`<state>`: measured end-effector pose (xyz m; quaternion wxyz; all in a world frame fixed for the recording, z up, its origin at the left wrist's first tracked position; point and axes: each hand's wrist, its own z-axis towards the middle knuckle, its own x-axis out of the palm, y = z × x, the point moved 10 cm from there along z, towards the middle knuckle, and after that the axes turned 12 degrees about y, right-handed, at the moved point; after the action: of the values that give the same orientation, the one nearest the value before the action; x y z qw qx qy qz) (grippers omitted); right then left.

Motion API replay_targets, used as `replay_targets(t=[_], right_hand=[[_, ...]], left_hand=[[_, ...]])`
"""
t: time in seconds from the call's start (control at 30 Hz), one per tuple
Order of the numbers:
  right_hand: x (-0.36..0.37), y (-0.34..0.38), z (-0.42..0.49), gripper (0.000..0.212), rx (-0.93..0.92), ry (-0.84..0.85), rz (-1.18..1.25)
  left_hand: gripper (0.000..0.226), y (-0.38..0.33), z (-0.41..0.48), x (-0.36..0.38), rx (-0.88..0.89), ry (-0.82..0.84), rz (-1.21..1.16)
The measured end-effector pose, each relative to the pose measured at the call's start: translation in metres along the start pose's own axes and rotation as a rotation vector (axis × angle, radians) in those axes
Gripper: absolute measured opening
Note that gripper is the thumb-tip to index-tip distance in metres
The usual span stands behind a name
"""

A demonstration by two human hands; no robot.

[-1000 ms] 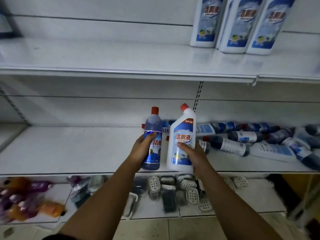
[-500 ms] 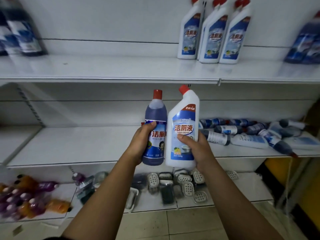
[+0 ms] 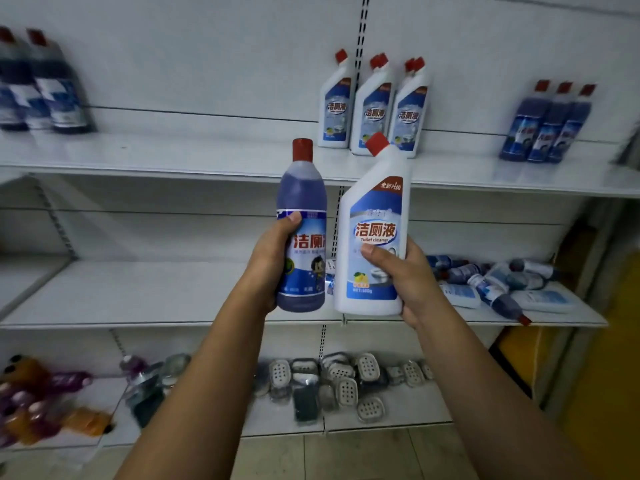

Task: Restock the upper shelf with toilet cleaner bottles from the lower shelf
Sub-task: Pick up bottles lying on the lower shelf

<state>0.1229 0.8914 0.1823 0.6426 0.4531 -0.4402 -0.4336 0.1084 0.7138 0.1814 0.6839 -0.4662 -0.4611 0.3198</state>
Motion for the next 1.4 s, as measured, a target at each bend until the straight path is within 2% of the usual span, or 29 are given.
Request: replay_targets(t=[0.27, 0.47, 0.63, 0.77, 0.87, 1.0, 1.07, 1.2, 1.27, 1.4], right_hand=[[-0.022, 0.046, 0.031, 0.052, -0.079, 0.004, -0.037], [-0.035, 0.079, 0.103, 0.049, -0.205, 0.004, -0.074], [-0.036, 0.099, 0.182, 0.049, -0.274, 0.031, -0.091], [-0.039, 0.093, 0.245, 0.044, -0.223, 0.071, -0.138], [-0.049, 0.08, 0.283, 0.045, -0.17, 0.073, -0.233], [-0.061, 0.085, 0.316, 0.07, -0.129, 0.038, -0.553], [-0.065, 0.087, 0.331, 0.075, -0.11, 0.034, -0.66], [-0.069, 0.087, 0.355, 0.065, -0.057, 0.03, -0.839], [-0.072, 0.091, 0.363, 0.059, -0.065, -0.032, -0.942], [-0.075, 0.096, 0.368, 0.062, -0.102, -0.164, -1.071]], left_hand=[[0.048, -0.037, 0.051, 0.023, 0.103, 0.036, 0.09], [0.016, -0.072, 0.115, 0.012, 0.226, 0.018, 0.177], [0.018, -0.109, 0.174, -0.011, 0.309, 0.003, 0.248], [0.02, -0.125, 0.22, -0.041, 0.309, -0.076, 0.276], [0.024, -0.125, 0.246, -0.063, 0.289, -0.139, 0.347], [0.044, -0.118, 0.267, -0.079, 0.193, -0.133, 0.399], [0.049, -0.115, 0.273, -0.082, 0.168, -0.128, 0.393], [0.056, -0.116, 0.274, -0.089, 0.186, -0.193, 0.42], [0.057, -0.117, 0.273, -0.09, 0.187, -0.2, 0.436], [0.052, -0.116, 0.272, -0.091, 0.17, -0.188, 0.441]])
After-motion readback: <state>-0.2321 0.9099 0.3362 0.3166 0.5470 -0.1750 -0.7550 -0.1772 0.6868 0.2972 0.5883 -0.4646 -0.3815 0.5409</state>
